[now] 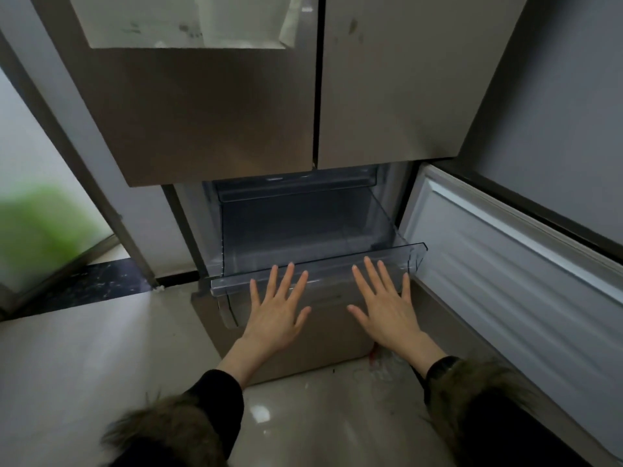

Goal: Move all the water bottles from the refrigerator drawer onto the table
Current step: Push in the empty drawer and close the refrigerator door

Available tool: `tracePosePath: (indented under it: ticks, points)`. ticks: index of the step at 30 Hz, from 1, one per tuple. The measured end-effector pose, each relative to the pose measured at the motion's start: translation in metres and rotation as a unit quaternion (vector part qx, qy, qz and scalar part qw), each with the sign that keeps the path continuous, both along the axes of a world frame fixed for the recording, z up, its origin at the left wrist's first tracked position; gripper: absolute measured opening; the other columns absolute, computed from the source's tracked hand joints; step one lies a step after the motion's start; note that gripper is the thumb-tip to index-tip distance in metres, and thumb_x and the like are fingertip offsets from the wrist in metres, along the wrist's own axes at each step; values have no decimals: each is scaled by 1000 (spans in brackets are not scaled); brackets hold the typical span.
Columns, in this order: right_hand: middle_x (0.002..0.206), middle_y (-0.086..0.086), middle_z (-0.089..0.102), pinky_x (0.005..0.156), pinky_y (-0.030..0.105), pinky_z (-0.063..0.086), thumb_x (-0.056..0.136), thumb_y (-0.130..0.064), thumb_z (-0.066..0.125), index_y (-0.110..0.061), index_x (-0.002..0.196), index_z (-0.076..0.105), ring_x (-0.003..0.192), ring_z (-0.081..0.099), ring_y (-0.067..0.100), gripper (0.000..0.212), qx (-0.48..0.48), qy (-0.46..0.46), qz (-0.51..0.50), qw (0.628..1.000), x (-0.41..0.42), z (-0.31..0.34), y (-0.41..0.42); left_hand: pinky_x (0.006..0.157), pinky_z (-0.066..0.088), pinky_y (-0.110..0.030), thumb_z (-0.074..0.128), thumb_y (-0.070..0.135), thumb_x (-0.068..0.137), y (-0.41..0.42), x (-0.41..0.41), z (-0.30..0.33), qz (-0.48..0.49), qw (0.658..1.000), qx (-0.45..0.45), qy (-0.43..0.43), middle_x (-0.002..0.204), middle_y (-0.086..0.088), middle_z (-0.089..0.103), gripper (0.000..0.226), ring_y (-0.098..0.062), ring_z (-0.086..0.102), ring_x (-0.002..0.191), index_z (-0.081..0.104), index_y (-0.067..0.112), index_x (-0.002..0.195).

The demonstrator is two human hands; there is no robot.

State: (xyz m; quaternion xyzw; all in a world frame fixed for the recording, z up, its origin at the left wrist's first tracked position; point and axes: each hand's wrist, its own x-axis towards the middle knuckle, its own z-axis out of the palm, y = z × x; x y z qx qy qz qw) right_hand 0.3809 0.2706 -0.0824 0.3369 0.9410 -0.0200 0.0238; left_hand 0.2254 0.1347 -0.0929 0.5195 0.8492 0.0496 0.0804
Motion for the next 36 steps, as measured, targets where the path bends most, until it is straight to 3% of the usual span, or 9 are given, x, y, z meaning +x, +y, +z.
tracePosePath:
  ticks: [6, 11, 15, 17, 20, 23, 28, 32, 36]
  points:
    - [146, -2, -34, 112, 54, -13, 96, -53, 30, -26, 146, -18, 142, -23, 20, 74, -7, 4, 45, 999, -7, -20, 35, 105, -18, -56, 22, 58, 93, 16, 0, -25, 56, 997, -16, 56, 144, 1, -38, 72, -26, -33, 134, -30, 29, 134]
    - [153, 2, -21, 112, 54, -12, 94, -50, 38, -22, 144, -13, 142, -18, 25, 77, 17, 31, 82, 996, -5, -44, 51, 110, -8, -58, 19, 60, 86, 21, 1, -40, 89, 985, 11, 147, 155, -6, 12, 69, -31, 13, 142, 10, 25, 145]
    - [155, 4, -5, 113, 56, -3, 90, -50, 46, -20, 145, -3, 143, -4, 27, 80, 32, 62, 81, 994, -12, -50, 59, 112, -6, -60, 10, 60, 87, 27, -4, -48, 87, 977, 11, 194, 155, -3, -5, 69, -31, -5, 143, 0, 27, 146]
    - [155, 7, 7, 111, 58, 10, 85, -51, 56, -17, 148, 7, 143, 10, 28, 86, 43, 64, 80, 994, -13, -52, 65, 112, 1, -61, 17, 58, 87, 30, -5, -52, 89, 977, 13, 193, 156, -6, 4, 69, -31, -1, 145, 10, 25, 147]
    - [152, 9, 24, 106, 60, 22, 75, -51, 67, -14, 144, 20, 139, 28, 30, 92, 56, 71, 79, 993, -14, -62, 70, 109, -1, -58, 23, 57, 87, 32, -8, -60, 85, 976, 22, 200, 156, -8, 10, 69, -26, -4, 144, 14, 24, 147]
    - [154, 8, 16, 109, 58, 18, 79, -50, 62, -14, 146, 15, 141, 20, 29, 90, 58, 77, 79, 992, -22, -65, 76, 110, -3, -57, 22, 57, 88, 39, -16, -63, 89, 975, 27, 204, 156, -7, 6, 68, -25, -8, 144, 10, 25, 147]
    - [150, -1, -25, 113, 52, -11, 95, -48, 36, -21, 140, -20, 139, -22, 21, 77, 19, 65, 84, 994, -45, -57, 87, 110, -12, -56, 14, 59, 88, 52, -41, -60, 93, 977, 6, 193, 155, -4, -11, 69, -29, -13, 143, -9, 30, 145]
    - [146, -3, -33, 115, 50, -12, 96, -46, 35, -19, 137, -27, 139, -25, 17, 79, 18, 55, 65, 996, -79, -52, 102, 113, -5, -59, 17, 59, 91, 74, -71, -49, 107, 982, 11, 155, 150, -1, -27, 69, -25, -24, 140, -20, 30, 141]
    - [143, -3, -36, 113, 48, -12, 96, -45, 35, -16, 144, -22, 143, -21, 19, 80, 15, 57, 49, 997, -119, -48, 123, 112, -9, -60, 21, 58, 92, 104, -97, -40, 126, 984, 10, 129, 144, -1, -38, 73, -25, -29, 138, -29, 29, 136]
